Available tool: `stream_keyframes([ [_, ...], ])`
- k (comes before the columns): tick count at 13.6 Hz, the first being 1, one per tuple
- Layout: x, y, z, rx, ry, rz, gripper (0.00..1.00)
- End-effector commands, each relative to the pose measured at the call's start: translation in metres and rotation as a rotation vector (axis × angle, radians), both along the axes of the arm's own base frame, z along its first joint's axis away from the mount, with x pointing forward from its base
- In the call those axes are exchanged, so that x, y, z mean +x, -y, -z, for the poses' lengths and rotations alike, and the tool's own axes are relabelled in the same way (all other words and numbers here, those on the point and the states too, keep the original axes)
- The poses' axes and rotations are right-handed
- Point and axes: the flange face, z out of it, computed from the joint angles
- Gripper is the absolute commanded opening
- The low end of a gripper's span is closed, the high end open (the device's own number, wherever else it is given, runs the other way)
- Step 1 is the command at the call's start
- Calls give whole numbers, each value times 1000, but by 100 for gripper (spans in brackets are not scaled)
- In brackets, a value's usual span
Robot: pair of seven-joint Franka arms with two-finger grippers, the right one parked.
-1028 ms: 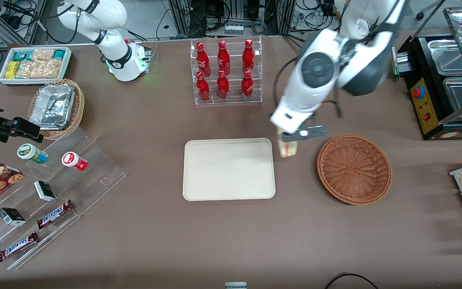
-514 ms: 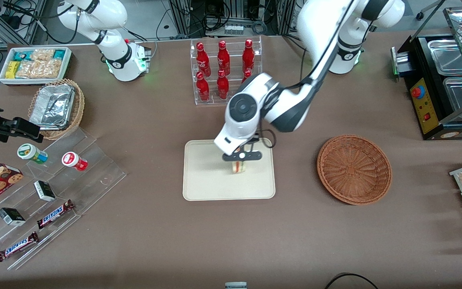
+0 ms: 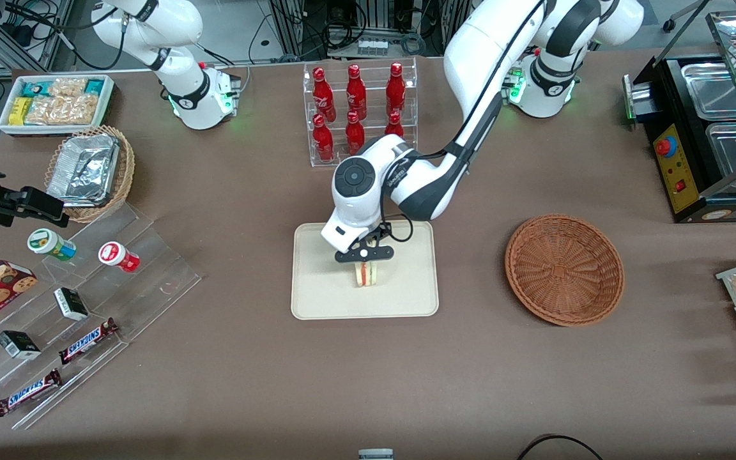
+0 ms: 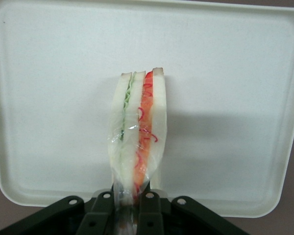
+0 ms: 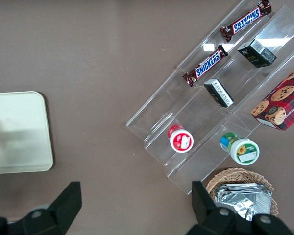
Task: Place sandwich from basket to tray
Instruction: 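Lower the sandwich onto the tray and open the left gripper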
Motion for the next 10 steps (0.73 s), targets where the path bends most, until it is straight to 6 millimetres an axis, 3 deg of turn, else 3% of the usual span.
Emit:
stream_keyframes([
  [1, -1, 8, -1, 9, 24, -7, 0],
  [3, -11, 17, 6, 17, 20, 11, 0],
  [5, -12, 17, 16, 27, 13, 9, 11],
  [6, -13, 17, 17, 28, 12, 0, 22],
  [7, -13, 17, 18, 30, 10, 0, 40],
  [8, -13, 17, 18, 30, 9, -1, 69],
  [10, -12, 17, 11, 30, 17, -45, 96],
])
